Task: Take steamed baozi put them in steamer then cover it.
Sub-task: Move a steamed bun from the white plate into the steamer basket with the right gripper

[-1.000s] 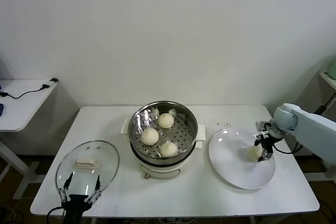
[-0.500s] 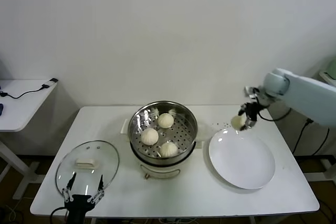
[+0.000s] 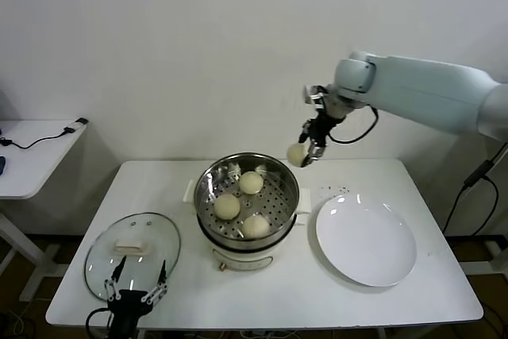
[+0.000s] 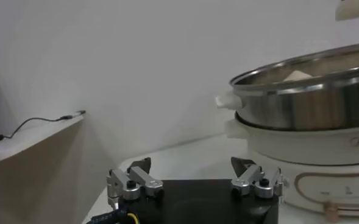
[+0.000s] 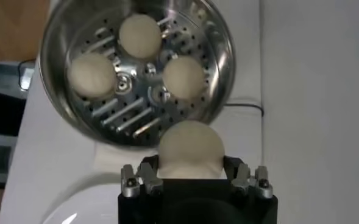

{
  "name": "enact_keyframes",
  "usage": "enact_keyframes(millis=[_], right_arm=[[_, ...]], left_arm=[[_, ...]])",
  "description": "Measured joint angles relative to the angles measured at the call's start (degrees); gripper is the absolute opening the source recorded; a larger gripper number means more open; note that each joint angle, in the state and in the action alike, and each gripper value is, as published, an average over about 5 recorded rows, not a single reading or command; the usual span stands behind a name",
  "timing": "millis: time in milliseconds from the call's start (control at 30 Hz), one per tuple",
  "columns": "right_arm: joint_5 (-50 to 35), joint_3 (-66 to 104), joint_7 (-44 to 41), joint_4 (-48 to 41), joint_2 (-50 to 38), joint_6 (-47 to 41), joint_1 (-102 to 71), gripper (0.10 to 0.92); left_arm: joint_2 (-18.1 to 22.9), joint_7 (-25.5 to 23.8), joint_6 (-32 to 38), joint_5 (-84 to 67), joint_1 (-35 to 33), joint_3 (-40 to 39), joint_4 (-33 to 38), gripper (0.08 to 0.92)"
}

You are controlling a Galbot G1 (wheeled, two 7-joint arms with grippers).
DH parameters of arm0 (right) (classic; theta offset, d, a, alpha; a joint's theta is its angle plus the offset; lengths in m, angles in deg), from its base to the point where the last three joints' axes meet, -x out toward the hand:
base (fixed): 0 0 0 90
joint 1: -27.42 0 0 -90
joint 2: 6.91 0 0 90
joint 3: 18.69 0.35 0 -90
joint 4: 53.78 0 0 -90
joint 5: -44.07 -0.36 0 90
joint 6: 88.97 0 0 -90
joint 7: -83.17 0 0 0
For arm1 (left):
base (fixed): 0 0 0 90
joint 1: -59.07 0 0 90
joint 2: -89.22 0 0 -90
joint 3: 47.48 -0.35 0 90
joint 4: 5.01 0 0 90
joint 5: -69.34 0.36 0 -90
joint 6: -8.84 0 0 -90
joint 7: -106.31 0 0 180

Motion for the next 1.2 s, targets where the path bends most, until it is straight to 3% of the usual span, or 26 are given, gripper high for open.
enact_keyframes(millis=[367, 933, 1200], right_arm=[[-2.5, -4.2, 2.6, 3.0, 7.0, -1.7, -0.4, 0.687], [-0.5, -6.6, 4.0, 1.5, 10.4, -1.9, -5.5, 0.696], [0.2, -6.9, 4.1, 0.8, 11.0, -2.0, -6.3, 0.809]], left_arm=[[-0.3, 0.0, 0.0, -0.6, 0.3, 0.0, 0.1, 0.823], [-0.6, 0.0, 0.2, -1.3, 0.9, 0.2, -1.5, 0.823], [-0.6, 0.0, 0.0, -1.3, 1.3, 0.1, -1.5, 0.823]])
